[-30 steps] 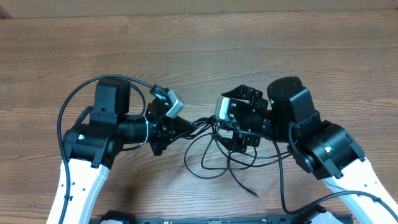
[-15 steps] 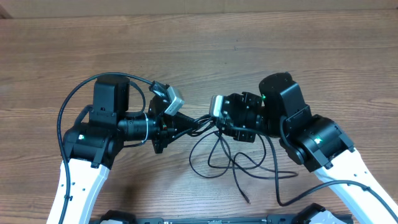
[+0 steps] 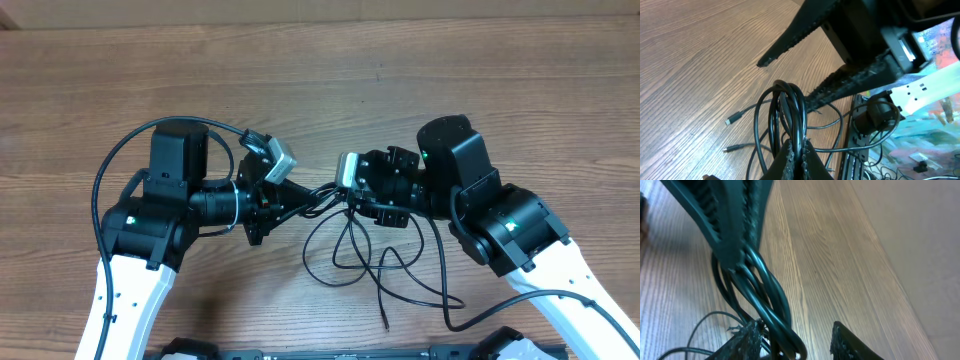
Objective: Untangle cables
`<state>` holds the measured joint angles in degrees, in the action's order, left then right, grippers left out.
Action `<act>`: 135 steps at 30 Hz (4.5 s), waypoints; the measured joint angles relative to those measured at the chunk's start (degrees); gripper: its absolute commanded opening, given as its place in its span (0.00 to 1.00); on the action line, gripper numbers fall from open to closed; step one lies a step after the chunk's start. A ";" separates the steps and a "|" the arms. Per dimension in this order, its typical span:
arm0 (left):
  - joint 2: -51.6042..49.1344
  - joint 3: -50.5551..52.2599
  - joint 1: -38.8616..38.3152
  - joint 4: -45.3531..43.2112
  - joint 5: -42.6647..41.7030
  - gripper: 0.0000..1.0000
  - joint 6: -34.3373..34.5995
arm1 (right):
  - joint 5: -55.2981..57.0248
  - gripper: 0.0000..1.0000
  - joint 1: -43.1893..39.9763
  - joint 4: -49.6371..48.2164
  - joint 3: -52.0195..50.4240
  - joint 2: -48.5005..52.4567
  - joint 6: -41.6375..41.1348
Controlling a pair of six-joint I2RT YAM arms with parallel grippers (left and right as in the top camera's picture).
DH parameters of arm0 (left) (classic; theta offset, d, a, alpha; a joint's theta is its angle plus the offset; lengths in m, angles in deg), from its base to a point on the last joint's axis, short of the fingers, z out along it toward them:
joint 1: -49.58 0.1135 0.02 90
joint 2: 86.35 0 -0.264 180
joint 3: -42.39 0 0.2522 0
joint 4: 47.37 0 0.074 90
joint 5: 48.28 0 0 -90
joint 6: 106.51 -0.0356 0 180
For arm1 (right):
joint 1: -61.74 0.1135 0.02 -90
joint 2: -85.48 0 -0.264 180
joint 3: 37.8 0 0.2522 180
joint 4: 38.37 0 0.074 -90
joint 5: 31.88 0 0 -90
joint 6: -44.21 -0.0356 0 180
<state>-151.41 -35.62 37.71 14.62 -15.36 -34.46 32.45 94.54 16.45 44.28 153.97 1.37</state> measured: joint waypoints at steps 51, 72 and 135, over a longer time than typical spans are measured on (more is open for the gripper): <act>0.00 0.00 0.26 -0.61 6.21 0.04 0.04 | 5.05 0.04 0.35 12.11 0.00 0.00 -8.28; 0.00 0.00 0.26 -0.22 8.37 0.04 1.55 | 8.72 0.04 0.35 21.22 -0.24 0.11 -15.28; 0.00 0.00 0.26 -0.20 11.72 0.04 2.99 | -0.24 0.67 0.35 -10.03 -0.61 6.54 -11.10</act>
<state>-151.41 -35.62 37.97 14.42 -3.64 -31.47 32.21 94.89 6.42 43.66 160.50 -9.74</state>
